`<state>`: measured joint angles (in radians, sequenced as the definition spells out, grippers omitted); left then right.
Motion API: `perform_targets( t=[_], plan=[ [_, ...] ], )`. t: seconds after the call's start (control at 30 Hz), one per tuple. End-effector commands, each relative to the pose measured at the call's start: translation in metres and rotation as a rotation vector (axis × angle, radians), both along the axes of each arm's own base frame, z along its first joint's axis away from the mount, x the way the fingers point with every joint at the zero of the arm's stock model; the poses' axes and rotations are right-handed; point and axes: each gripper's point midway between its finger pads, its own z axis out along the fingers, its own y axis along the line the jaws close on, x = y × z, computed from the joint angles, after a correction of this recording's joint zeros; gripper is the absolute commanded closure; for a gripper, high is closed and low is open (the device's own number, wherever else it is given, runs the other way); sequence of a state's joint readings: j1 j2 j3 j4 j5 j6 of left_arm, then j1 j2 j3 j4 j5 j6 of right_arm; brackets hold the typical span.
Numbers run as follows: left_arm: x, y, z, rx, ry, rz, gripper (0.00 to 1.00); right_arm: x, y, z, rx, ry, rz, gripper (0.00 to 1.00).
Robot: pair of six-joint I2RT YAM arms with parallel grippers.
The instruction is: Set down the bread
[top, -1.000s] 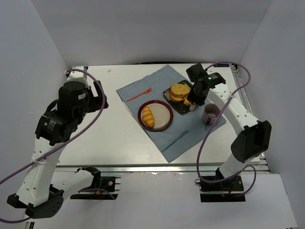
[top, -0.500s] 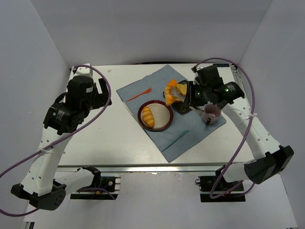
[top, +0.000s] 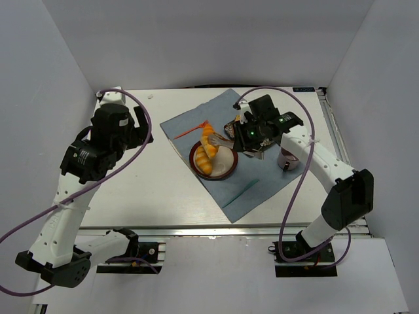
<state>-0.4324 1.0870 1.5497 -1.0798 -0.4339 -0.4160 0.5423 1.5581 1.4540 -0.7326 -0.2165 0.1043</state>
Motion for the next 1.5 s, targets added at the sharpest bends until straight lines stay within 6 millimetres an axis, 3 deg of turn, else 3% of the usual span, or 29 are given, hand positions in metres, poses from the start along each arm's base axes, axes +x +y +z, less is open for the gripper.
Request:
perform_targets(
  t=[0.0,0.33,0.53,0.6,0.93,1.3,1.47],
  plan=[
    [-0.002,0.005,0.012,-0.007,-0.028,0.026,0.02,0.005,0.005,-0.004,-0.008,-0.045,0.06,0.74],
    [0.002,0.002,0.009,-0.007,-0.02,0.023,0.02,-0.003,-0.015,-0.037,-0.124,0.003,0.049,0.74],
    [0.006,-0.003,0.006,-0.011,-0.013,0.011,0.02,-0.009,-0.017,-0.043,-0.135,0.022,0.055,0.71],
    [0.005,-0.003,0.005,-0.014,-0.015,0.01,0.02,-0.008,-0.018,-0.043,-0.138,0.019,0.052,0.66],
    [0.004,-0.001,0.002,-0.012,-0.011,0.015,0.02,-0.011,-0.02,-0.025,-0.142,0.006,0.05,0.43],
    [0.003,-0.003,-0.002,-0.02,-0.009,0.005,0.02,-0.009,-0.017,0.018,-0.078,-0.069,0.03,0.41],
    [0.003,-0.004,-0.002,-0.021,-0.008,0.002,0.02,-0.006,-0.02,0.025,-0.094,-0.082,0.016,0.35]
  ],
)
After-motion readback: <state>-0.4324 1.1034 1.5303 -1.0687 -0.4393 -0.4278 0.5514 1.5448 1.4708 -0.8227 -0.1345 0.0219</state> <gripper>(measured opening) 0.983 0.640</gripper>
